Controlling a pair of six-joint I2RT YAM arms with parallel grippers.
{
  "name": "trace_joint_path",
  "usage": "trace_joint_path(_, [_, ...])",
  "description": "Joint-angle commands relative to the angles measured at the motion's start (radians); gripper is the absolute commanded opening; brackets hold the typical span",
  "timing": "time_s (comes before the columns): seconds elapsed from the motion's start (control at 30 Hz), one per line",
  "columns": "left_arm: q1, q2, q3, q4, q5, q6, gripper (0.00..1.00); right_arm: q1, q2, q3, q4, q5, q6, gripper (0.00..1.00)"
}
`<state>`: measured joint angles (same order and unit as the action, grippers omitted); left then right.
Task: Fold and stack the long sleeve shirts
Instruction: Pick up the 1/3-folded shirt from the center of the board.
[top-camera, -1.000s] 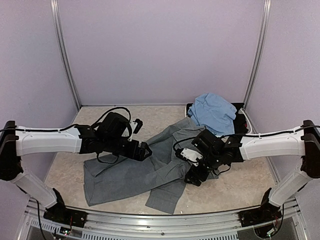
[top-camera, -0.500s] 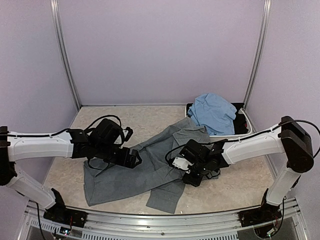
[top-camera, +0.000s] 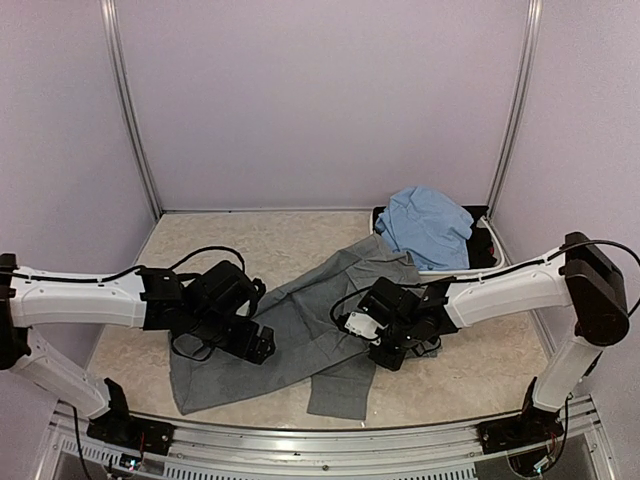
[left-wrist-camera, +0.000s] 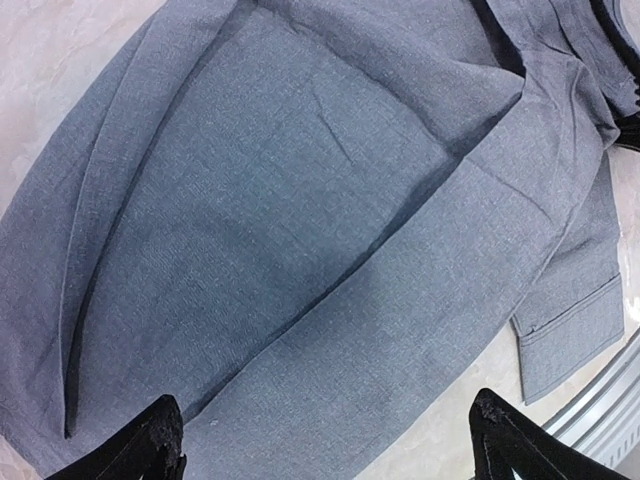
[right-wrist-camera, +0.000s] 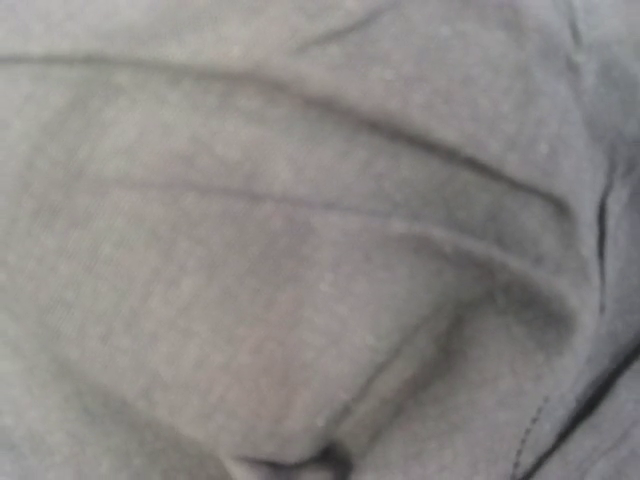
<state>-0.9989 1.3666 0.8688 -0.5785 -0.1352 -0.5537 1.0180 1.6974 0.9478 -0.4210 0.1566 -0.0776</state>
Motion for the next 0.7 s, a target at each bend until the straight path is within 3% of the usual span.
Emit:
trace_joint_path(0.0, [-0.024, -0.012, -0.009, -0.04, -0.03, -0.012, 0.95, 0.01, -0.056, 0.012, -0.042, 0.01, 0.002, 0.04])
trace_joint_path(0.07, [-0.036, -0.003, -0.011, -0.036, -0.034, -0.01, 0.95, 0.01, -0.058, 0.009, -0.036, 0.008, 0.002, 0.09])
trace_joint_path(0.43, [-0.056, 0.038, -0.029, -0.03, -0.042, -0.001, 0.95, 0.006, -0.013, 0.021, -0.016, 0.018, -0.011, 0.15])
trace_joint_path(0.67, [-0.057, 0.048, -0.026, -0.035, -0.045, 0.013, 0.95, -0.014, -0.04, 0.029, -0.013, -0.068, -0.02, 0.25])
